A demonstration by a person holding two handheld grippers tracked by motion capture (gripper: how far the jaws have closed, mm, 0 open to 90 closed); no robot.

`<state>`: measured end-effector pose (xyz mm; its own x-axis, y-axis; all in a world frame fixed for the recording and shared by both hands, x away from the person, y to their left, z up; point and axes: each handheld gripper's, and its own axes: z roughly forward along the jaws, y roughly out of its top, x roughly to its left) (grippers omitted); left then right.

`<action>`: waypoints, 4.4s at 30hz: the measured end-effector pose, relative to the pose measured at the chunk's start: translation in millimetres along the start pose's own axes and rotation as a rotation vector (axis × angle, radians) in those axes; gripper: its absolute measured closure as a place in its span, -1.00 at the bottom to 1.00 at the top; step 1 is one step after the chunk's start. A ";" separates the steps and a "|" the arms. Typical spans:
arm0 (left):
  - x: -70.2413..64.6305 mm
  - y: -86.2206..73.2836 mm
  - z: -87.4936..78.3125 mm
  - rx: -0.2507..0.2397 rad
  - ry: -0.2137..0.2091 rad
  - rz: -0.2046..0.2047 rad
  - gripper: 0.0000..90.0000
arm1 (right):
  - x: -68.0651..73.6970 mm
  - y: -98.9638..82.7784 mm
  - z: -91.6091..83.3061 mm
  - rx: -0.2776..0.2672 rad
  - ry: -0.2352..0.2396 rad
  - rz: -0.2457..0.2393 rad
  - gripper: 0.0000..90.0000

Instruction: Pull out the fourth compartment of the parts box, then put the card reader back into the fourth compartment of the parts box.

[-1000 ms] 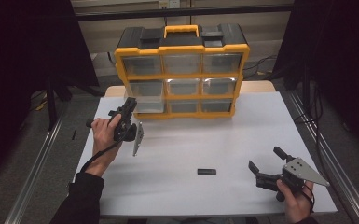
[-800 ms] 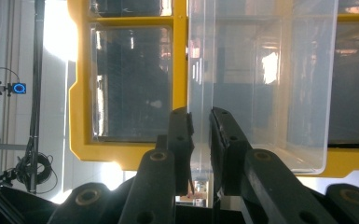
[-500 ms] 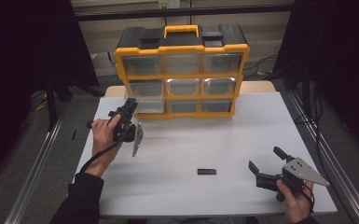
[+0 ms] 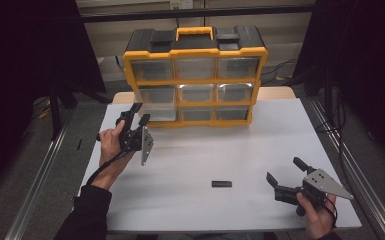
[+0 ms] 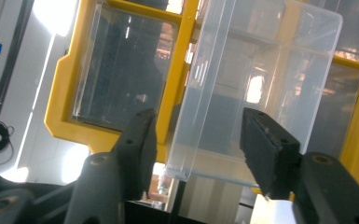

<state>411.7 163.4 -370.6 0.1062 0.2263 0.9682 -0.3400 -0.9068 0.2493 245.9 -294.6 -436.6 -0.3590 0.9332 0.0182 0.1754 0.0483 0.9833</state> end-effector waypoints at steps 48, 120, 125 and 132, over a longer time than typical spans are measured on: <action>0.3 -34.5 -9.0 -0.041 -0.392 -1.238 -0.89 | 0.8 0.5 -0.2 -0.001 0.003 0.000 -1.00; -43.8 -52.8 -117.5 0.017 -0.395 -1.374 -0.92 | 2.0 0.4 -2.9 0.005 -0.028 0.000 -1.00; -44.1 -53.3 -113.4 0.016 -0.469 -1.371 -0.91 | 1.8 -0.1 -1.5 0.007 -0.028 0.006 -1.00; -43.3 -48.4 -108.3 -0.016 -0.561 -1.342 -0.89 | 1.3 -0.2 -2.6 0.004 -0.030 0.013 -1.00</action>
<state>322.4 236.0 -422.5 0.6887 0.7147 -0.1225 0.2972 -0.1242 0.9467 243.1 -294.3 -436.2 -0.3294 0.9438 0.0255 0.1831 0.0373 0.9824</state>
